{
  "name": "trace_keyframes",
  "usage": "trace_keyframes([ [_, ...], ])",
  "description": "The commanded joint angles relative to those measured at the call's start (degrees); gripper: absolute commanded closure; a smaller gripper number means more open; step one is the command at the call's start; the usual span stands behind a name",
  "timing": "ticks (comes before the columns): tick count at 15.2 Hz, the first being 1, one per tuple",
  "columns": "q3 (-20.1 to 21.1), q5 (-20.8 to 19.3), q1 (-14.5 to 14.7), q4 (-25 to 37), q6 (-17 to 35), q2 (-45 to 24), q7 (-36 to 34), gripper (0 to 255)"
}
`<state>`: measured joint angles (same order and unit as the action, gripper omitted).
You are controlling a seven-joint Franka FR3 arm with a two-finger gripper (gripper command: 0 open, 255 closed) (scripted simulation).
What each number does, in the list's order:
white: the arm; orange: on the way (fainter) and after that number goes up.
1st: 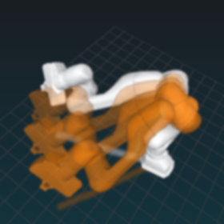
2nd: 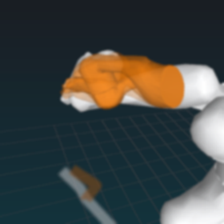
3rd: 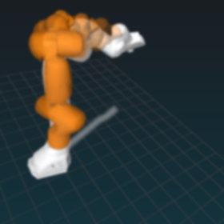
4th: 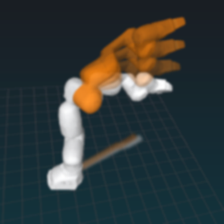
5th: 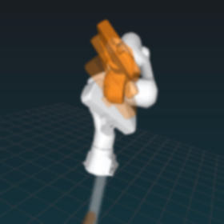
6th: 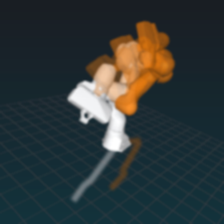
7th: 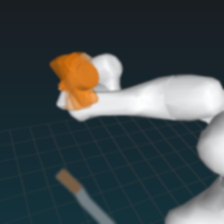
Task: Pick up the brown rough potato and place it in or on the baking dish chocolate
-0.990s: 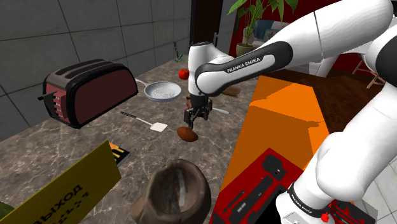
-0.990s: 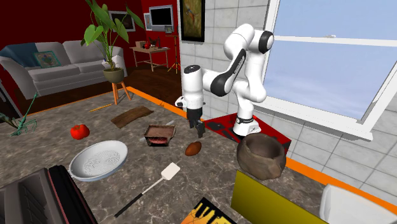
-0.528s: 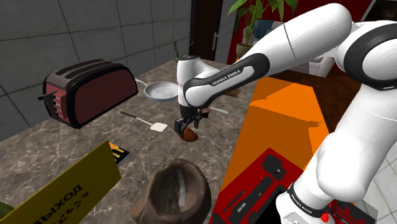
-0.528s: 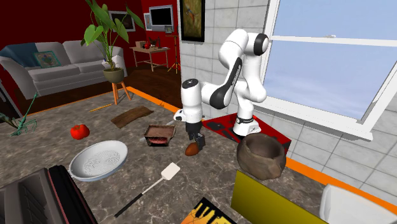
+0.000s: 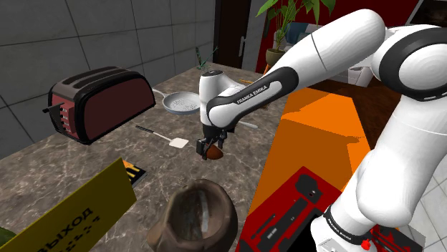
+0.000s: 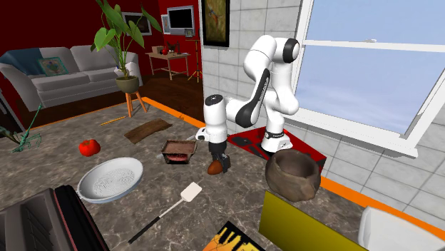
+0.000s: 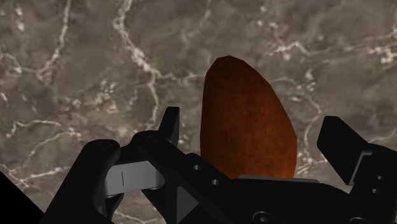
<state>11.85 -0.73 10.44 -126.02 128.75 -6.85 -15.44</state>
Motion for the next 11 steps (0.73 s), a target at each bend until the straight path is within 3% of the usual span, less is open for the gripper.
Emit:
trace_keyframes([
  [1,0.0,0.0,0.0,0.0,0.0,0.0,0.0,0],
  [4,0.0,0.0,0.0,0.0,0.0,0.0,0.0,0],
  [5,0.0,0.0,0.0,0.0,0.0,0.0,0.0,255],
  [11,0.0,0.0,0.0,0.0,0.0,0.0,0.0,255],
])
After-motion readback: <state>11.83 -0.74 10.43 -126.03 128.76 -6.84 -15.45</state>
